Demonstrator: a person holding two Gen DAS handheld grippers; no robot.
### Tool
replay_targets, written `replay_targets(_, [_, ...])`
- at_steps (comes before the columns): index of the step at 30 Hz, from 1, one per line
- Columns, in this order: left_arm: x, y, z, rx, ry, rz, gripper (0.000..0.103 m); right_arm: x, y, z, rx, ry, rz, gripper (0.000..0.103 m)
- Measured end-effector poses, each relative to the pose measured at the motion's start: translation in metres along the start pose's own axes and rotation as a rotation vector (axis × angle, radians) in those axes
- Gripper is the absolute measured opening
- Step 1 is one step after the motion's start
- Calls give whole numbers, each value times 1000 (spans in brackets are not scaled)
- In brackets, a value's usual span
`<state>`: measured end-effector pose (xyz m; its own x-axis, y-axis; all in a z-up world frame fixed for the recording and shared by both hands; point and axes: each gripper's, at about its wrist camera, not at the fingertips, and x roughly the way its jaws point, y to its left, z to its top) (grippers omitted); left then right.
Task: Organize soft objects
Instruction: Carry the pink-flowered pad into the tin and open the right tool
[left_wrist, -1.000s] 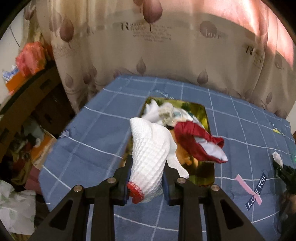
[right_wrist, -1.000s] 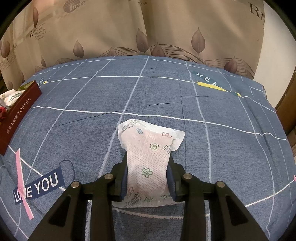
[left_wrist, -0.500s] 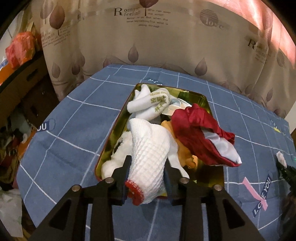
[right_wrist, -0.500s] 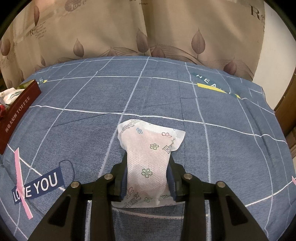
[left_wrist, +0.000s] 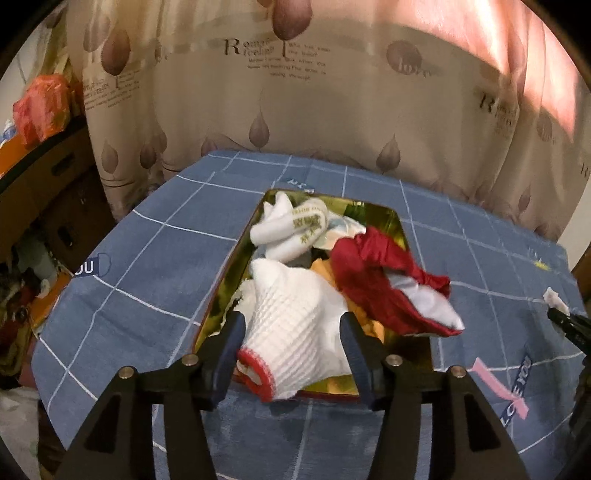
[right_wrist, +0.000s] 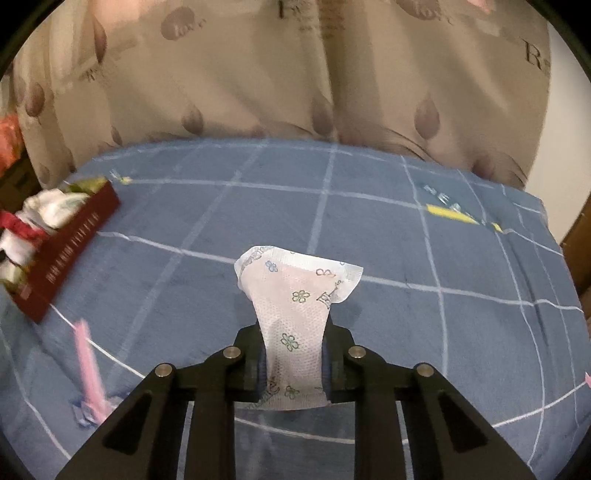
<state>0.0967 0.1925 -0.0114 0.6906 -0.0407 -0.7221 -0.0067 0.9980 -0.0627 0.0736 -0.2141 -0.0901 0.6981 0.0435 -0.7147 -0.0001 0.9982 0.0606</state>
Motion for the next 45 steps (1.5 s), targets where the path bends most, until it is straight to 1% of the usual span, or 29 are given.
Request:
replay_targets(3, [-6, 2, 2, -13, -20, -26, 57, -7, 21, 21, -2, -9, 68, 20])
replay_targets(5, [-9, 4, 3, -24, -34, -14, 57, -10, 37, 33, -8, -16, 116, 20])
replay_targets(7, [-13, 8, 3, -37, -50, 0, 57, -11, 61, 48, -32, -14, 168, 20])
replay_targets(11, [-22, 19, -2, -84, -71, 52, 57, -6, 118, 74, -109, -10, 253, 20])
replay_targets(13, [-26, 23, -6, -88, -79, 109, 57, -1, 150, 84, -142, -1, 304, 20])
replay_targets(15, [-31, 27, -12, -94, -89, 148, 57, 5, 183, 93, -170, 11, 343, 20])
replay_targets(17, [-37, 30, -17, -94, -97, 183, 57, 12, 206, 100, -186, 19, 362, 20])
replay_targets(20, [-45, 32, -21, -85, -126, 217, 57, 28, 239, 112, -202, 49, 381, 20])
replay_targets(24, [-51, 30, -21, -74, -166, 192, 57, 46, 267, 121, -210, 92, 379, 24])
replay_targets(26, [-52, 28, -21, -57, -174, 200, 57, 54, 278, 125, -208, 116, 381, 25])
replay_targets(29, [-47, 28, -20, -71, -156, 166, 57, 66, 289, 126, -218, 142, 363, 26])
replay_targets(31, [-45, 29, -20, -79, -144, 159, 57, 73, 294, 125, -214, 156, 363, 27])
replay_targets(32, [-44, 30, -20, -82, -140, 154, 57, 76, 297, 123, -213, 162, 360, 30])
replay_targets(33, [-43, 31, -20, -88, -137, 153, 57, 78, 299, 122, -212, 165, 357, 36])
replay_targets(34, [-43, 31, -20, -95, -134, 152, 57, 78, 300, 122, -212, 166, 356, 38])
replay_targets(35, [-42, 32, -19, -102, -129, 148, 57, 79, 301, 121, -212, 163, 353, 45])
replay_targets(36, [-41, 34, -19, -113, -124, 144, 57, 78, 302, 120, -209, 160, 348, 55])
replay_targets(38, [-41, 38, -19, -133, -121, 137, 57, 77, 304, 120, -203, 157, 355, 67])
replay_targets(40, [-42, 38, -19, -140, -126, 140, 57, 73, 305, 121, -204, 145, 369, 70])
replay_targets(42, [-43, 38, -19, -136, -134, 143, 57, 70, 308, 122, -212, 139, 372, 75])
replay_targets(45, [-43, 34, -19, -116, -138, 149, 57, 61, 311, 123, -224, 116, 362, 77])
